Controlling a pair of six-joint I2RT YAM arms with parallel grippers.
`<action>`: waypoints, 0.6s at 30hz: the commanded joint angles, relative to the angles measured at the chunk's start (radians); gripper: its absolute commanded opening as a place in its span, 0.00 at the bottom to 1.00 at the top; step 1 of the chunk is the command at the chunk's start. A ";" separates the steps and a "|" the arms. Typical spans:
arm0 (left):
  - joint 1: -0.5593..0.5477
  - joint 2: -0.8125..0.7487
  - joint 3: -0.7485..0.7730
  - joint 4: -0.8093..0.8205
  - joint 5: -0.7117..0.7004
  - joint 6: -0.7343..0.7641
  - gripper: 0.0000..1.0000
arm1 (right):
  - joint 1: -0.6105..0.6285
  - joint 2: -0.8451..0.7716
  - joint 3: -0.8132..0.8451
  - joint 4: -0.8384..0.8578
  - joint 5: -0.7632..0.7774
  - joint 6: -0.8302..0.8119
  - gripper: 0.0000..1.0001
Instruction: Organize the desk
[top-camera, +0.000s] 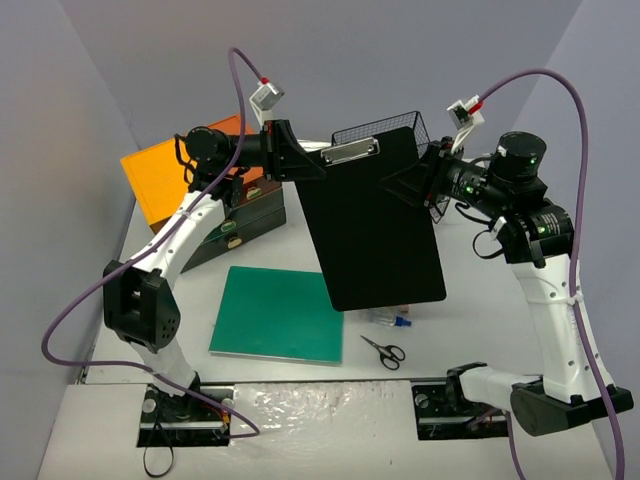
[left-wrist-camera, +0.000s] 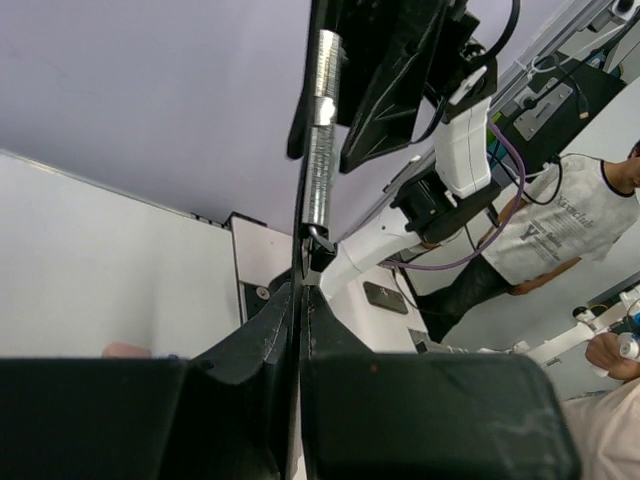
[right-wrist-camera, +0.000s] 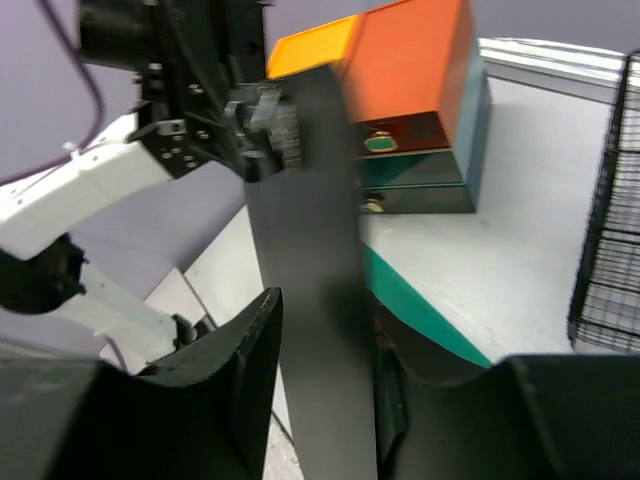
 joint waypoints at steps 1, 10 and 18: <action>-0.025 -0.005 0.142 -0.066 -0.038 0.121 0.00 | 0.001 -0.043 -0.009 0.047 0.166 0.018 0.55; -0.040 0.052 0.252 -0.084 -0.042 0.123 0.00 | 0.001 -0.083 -0.037 0.028 0.361 0.034 0.95; -0.042 0.131 0.370 -0.109 -0.062 0.133 0.00 | 0.001 -0.123 -0.046 -0.007 0.618 0.065 1.00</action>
